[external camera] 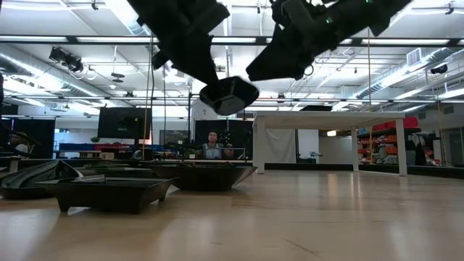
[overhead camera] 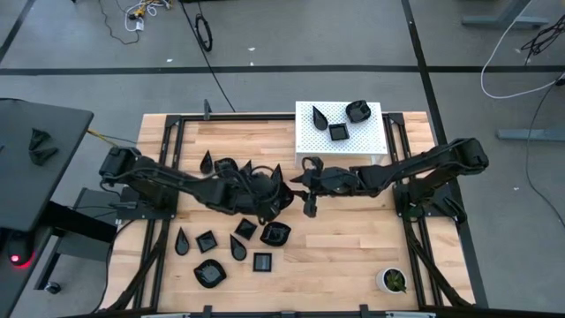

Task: Pick & Place Mini shaped plates
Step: Stack the black leaf shaped plate on the black leaf shaped plate on the shelf

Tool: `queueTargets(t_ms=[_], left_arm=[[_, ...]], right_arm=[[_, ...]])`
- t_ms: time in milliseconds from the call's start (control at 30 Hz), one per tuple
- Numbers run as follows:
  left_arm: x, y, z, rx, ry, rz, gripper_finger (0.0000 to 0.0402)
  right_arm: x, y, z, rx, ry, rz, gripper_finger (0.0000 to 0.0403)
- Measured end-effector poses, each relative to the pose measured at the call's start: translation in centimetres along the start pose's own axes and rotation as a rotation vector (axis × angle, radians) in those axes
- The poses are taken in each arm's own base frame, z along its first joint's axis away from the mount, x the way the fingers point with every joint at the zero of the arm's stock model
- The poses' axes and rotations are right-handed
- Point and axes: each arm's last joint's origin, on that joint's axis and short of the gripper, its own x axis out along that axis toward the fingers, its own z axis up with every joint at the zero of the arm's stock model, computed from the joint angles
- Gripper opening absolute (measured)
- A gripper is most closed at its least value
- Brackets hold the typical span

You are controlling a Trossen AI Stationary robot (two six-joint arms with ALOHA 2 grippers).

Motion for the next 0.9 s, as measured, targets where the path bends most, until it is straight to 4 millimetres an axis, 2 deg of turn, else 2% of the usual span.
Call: queueTargets(t_ms=[200, 367, 667, 900], left_arm=[[-0.1, -0.1, 0.4, -0.022, -0.028, -0.016, 0.0012], [-0.1, -0.2, 0.4, -0.024, -0.031, -0.019, 0.0008], [-0.1, -0.4, 0.8, -0.06, -0.075, -0.032, 0.0018], [-0.7, -0.8, 2.3, 0.028, -0.152, -0.066, 0.0056]], right_arm=[[0.0, -0.1, -1.3, 0.007, -0.024, 0.003, 0.0138], [0.0, -0.2, -1.3, 0.019, -0.042, 0.005, 0.0108], [0.0, -0.3, -1.5, 0.015, -0.03, -0.048, 0.0012], [-0.3, -0.7, -1.7, 0.059, 0.0, -0.128, 0.0004]])
